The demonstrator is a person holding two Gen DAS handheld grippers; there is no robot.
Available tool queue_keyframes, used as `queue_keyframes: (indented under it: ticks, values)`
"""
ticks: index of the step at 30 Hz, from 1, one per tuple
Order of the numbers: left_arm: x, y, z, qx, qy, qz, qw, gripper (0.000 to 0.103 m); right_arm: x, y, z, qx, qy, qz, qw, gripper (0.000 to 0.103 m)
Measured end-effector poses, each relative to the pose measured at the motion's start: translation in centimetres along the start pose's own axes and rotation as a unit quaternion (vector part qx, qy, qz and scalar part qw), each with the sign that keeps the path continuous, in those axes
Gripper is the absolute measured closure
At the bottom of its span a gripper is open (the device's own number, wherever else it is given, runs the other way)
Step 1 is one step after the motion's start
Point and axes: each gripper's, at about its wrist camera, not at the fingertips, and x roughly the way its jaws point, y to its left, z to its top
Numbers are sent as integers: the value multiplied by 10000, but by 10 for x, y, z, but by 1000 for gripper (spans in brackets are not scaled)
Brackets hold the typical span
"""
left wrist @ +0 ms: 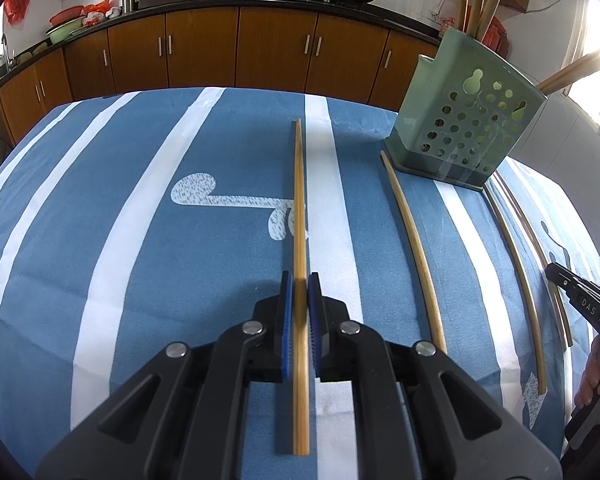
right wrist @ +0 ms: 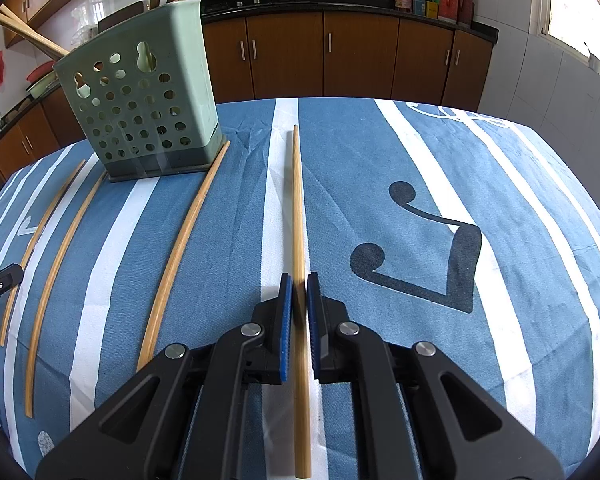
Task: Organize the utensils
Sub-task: 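Grasp a chopstick with the right tool while the left tool grasps another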
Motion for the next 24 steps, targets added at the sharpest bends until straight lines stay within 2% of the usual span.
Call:
queue_keyframes:
  ticks: [6,13,18,21,23,24]
  values:
    - [0,-2,0,74,2,87,9999,93,0,-1,0,-5,0,-9,10000,94]
    - [-2,-20,-7,580,31,402,9975,81,-7,0,-9,22,4,-40,10000,94]
    - [-8,-19,-15,561,38,401,9976,80,-13,-1,-15,32,13,-6,10000,94]
    - [-11,-19,-19,558,37,409,9976,83,-15,-2,-17,46,14,13,10000,95]
    - [-13,-18,-20,556,42,432,9975,95,-16,-1,-18,45,13,10,10000,95]
    - [-14,-17,-21,533,66,413,9977,95,-17,-1,-18,25,17,-13,10000,95]
